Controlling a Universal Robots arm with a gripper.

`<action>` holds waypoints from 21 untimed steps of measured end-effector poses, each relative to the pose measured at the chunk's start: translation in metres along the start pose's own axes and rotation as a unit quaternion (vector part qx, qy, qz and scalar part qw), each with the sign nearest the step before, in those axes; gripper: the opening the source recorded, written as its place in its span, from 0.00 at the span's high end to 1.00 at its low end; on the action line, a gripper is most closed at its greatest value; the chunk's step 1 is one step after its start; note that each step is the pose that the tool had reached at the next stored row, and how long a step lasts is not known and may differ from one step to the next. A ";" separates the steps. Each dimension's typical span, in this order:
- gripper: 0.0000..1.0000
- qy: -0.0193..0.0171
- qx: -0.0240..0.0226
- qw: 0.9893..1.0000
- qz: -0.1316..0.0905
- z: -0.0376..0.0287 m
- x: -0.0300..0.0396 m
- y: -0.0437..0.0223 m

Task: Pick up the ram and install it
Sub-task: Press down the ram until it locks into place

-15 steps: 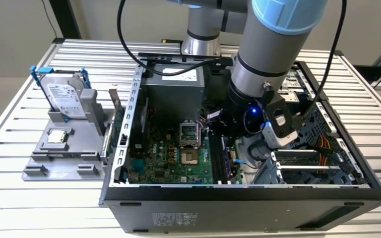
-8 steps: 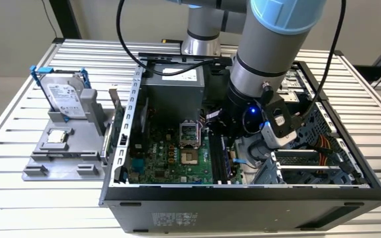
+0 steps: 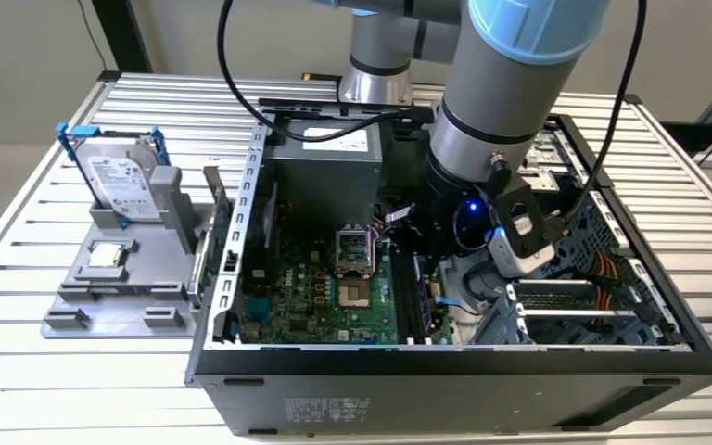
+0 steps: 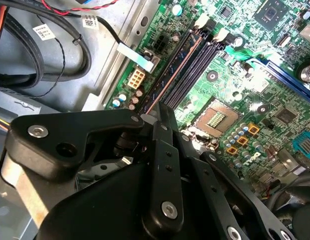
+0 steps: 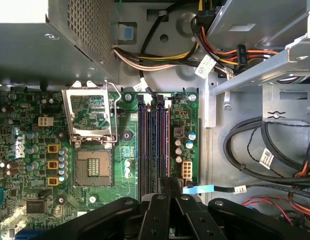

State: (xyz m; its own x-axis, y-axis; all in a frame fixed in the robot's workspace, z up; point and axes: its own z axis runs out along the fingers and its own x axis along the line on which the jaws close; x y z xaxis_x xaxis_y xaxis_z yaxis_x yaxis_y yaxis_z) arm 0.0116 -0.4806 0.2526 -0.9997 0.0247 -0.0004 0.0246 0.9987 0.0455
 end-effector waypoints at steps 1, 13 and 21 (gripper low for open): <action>1.00 0.000 0.000 1.000 -0.001 0.0000 0.0000 0.0000; 1.00 0.004 0.000 0.997 -0.078 -0.0001 0.0001 0.0000; 1.00 0.006 0.000 0.990 -0.138 0.0000 0.0000 0.0000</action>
State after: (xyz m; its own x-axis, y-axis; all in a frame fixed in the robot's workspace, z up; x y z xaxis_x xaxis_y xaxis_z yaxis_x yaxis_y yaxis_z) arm 0.0115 -0.4806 0.2527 -0.9681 -0.2507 -0.0002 -0.2504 0.9671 0.0454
